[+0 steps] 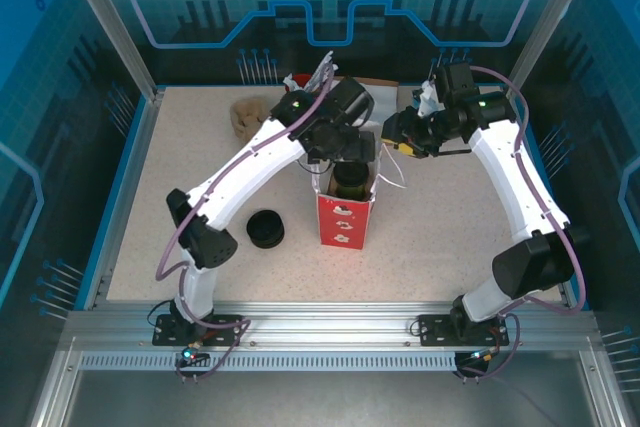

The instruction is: Pack the takeout coffee

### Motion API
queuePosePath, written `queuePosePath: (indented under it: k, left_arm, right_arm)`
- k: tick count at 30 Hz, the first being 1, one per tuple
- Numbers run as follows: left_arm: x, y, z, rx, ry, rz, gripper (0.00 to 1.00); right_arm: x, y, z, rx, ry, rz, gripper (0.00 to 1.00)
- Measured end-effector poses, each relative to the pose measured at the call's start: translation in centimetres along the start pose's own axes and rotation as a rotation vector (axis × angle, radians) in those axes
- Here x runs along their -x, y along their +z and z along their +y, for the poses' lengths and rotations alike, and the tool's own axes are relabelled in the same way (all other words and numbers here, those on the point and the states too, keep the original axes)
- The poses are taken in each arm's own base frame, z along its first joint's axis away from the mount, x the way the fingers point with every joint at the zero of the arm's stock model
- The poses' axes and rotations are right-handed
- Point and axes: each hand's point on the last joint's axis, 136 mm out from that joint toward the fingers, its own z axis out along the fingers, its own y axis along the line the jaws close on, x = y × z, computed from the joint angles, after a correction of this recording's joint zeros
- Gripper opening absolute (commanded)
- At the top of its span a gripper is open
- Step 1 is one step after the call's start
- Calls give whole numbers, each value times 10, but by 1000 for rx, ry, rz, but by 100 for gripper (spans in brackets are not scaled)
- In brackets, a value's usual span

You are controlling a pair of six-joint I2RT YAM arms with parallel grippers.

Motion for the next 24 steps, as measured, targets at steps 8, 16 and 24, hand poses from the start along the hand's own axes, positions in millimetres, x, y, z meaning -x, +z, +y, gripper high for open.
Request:
queuePosePath:
  k: [8,16,24]
  left_arm:
    - [12,-59,0,-83,1,-110,86]
    - [42,-117,46,-131,-56,-311,86]
    - [74,-134,110,-99,-161,-489,86]
  right_arm:
    - [1,4,-2,-7,-26,10,48]
    - [-4,18,-11,-36,-62,39,48]
    - [-9,47,-9,-40,-116,95,13]
